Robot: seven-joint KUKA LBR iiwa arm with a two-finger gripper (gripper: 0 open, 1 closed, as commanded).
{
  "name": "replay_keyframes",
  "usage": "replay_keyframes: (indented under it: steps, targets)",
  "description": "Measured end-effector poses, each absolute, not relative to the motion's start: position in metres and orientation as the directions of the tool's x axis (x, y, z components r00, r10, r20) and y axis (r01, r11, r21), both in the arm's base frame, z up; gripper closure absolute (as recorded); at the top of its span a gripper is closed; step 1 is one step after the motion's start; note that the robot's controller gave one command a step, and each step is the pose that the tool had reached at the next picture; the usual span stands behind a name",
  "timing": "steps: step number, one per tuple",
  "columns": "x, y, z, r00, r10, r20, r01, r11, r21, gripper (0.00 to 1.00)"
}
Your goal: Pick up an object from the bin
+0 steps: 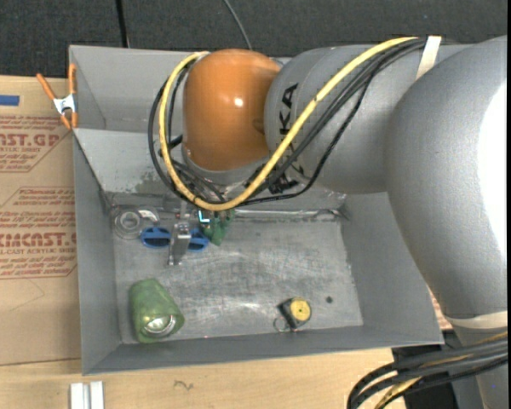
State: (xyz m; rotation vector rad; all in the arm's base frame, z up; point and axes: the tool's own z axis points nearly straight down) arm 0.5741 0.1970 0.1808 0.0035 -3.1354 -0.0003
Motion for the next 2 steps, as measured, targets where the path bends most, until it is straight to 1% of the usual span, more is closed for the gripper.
replay_keyframes:
  steps: [1, 2]
  targets:
    - [0.5942, 0.1971, 0.0865, -1.0, 0.009, -0.01, 0.009, 1.0, 0.005, 0.0]
    - [0.592, 0.1956, 0.0813, -1.0, 0.01, -0.002, 0.01, 1.0, 0.002, 1.0]
